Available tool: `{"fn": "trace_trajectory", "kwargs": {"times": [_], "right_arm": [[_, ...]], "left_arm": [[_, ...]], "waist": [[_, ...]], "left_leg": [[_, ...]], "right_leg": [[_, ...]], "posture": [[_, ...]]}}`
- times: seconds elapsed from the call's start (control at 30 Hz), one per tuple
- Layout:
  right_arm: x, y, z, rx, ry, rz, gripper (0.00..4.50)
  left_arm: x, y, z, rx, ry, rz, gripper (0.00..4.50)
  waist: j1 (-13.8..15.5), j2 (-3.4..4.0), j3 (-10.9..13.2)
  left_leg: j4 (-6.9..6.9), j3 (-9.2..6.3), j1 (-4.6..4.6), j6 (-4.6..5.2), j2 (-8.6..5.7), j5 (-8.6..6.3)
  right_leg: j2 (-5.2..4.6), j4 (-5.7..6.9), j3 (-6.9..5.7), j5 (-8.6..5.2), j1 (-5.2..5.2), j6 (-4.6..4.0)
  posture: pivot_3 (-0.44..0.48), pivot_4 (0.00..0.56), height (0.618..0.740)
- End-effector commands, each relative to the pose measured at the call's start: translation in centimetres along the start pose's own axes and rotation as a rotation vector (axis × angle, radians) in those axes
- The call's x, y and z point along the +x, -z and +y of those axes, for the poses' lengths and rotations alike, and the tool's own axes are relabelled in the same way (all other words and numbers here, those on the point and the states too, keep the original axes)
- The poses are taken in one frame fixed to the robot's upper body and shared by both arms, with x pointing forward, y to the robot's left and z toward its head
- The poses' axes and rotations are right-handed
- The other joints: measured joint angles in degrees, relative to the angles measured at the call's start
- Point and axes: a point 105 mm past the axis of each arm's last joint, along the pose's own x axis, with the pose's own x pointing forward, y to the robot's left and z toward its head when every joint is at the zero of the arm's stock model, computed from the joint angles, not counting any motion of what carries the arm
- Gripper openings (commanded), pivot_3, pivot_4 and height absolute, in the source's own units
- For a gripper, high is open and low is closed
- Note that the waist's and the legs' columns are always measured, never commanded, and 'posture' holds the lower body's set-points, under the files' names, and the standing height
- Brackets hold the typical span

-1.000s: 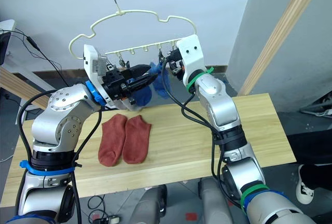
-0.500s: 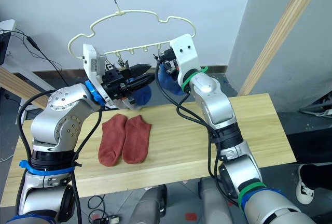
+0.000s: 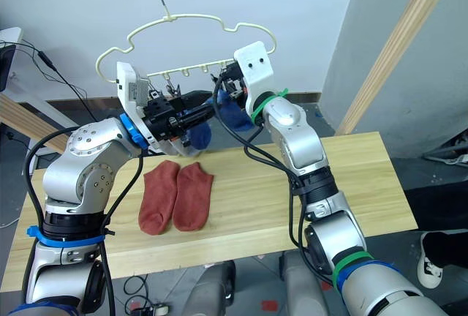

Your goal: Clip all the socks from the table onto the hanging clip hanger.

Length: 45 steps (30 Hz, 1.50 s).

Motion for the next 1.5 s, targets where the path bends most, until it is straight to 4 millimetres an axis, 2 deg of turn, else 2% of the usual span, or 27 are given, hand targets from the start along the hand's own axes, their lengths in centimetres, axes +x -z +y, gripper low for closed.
{"fn": "trace_trajectory", "kwargs": {"times": [0.03,0.07,0.17,0.27,0.33,0.6,0.73,0.83,1.03,1.1,1.2,1.5], "right_arm": [[0.1,-2.2,0.3,-0.008,-0.013,-0.080,2.23],[0.1,-2.2,0.2,-0.007,-0.011,-0.082,2.23],[0.1,-2.4,0.0,0.003,-0.001,-0.089,1.60],[0.2,-2.5,-0.3,0.026,0.008,-0.094,0.57],[0.2,-2.6,-0.5,0.041,0.011,-0.098,0.21],[0.2,-2.9,-0.7,0.069,0.007,-0.107,0.22],[0.1,-3.0,-0.7,0.077,-0.001,-0.113,0.22],[0.1,-3.1,-0.5,0.077,-0.014,-0.119,0.22],[-0.1,-3.0,-0.6,0.073,-0.017,-0.114,0.22],[-0.2,-2.9,-0.7,0.070,-0.016,-0.108,0.22],[-0.3,-2.7,-0.8,0.067,-0.015,-0.101,0.22],[-0.4,-2.6,-0.5,0.064,-0.025,-0.091,0.22]], "left_arm": [[-0.2,-1.9,-0.2,0.044,0.003,-0.054,1.70],[-0.2,-1.9,-0.2,0.044,0.003,-0.054,1.70],[-0.2,-1.9,-0.2,0.043,0.001,-0.053,1.70],[-0.3,-1.8,-0.2,0.044,-0.002,-0.051,1.70],[-0.3,-1.6,-0.2,0.045,-0.004,-0.048,1.70],[-0.9,-0.2,-0.3,0.054,-0.038,-0.004,1.70],[-1.9,2.6,-0.4,0.097,-0.096,0.095,1.70],[-3.7,6.4,-0.6,0.086,-0.164,0.200,2.21],[-7.2,13.1,0.4,0.015,-0.411,0.374,3.98],[-8.0,15.2,0.8,-0.036,-0.483,0.432,4.00],[-7.9,17.5,0.4,-0.084,-0.477,0.476,4.00],[-6.4,20.3,0.6,-0.053,-0.403,0.539,4.00]], "waist": [[0.0,0.00,0.0],[0.0,0.00,0.0],[0.0,0.00,0.0],[0.0,0.00,0.0],[0.0,0.00,0.0],[0.0,0.00,0.0],[-0.1,0.00,0.0],[-0.2,0.00,0.0],[0.1,0.00,0.0],[0.1,0.00,0.0],[0.1,0.00,0.0],[0.1,-0.01,0.0]], "left_leg": [[0.00,0.00,0.00,0.00,0.00,0.00],[0.00,0.00,0.00,0.00,0.00,0.00],[0.00,0.00,0.00,0.00,0.00,0.00],[0.00,0.00,0.00,0.00,0.00,0.00],[0.00,0.00,0.00,0.00,0.00,0.00],[-0.01,0.00,0.00,0.00,0.00,0.00],[-0.02,0.02,0.01,0.00,0.01,0.00],[-0.05,0.03,0.03,0.01,0.03,0.00],[-0.03,0.01,0.02,0.01,0.08,-0.01],[-0.01,0.01,0.02,0.01,0.07,-0.01],[0.00,0.00,0.00,0.02,0.01,-0.01],[0.00,0.00,0.00,0.01,0.00,0.00]], "right_leg": [[0.00,0.00,0.00,0.00,0.00,0.00],[0.00,0.00,0.00,0.00,0.00,0.00],[0.00,0.00,0.00,0.00,0.00,0.00],[0.00,0.00,0.00,0.00,0.00,0.00],[0.00,0.00,0.00,0.00,0.00,0.00],[0.00,-0.01,0.00,0.00,0.00,0.00],[-0.01,-0.01,0.02,0.00,0.00,0.00],[-0.01,0.00,0.04,0.00,-0.03,0.00],[-0.07,0.00,0.04,0.00,-0.03,0.00],[-0.09,0.03,0.04,0.00,-0.03,0.00],[-0.08,0.05,0.00,0.00,-0.03,0.00],[-0.08,0.05,-0.02,0.01,-0.03,-0.01]], "posture": [[-0.022,0.334,0.740],[-0.022,0.334,0.740],[-0.022,0.335,0.740],[-0.023,0.335,0.740],[-0.023,0.335,0.740],[-0.024,0.337,0.740],[-0.024,0.337,0.740],[-0.024,0.336,0.740],[-0.030,0.340,0.740],[-0.033,0.341,0.740],[-0.033,0.341,0.740],[-0.042,0.341,0.740]]}}
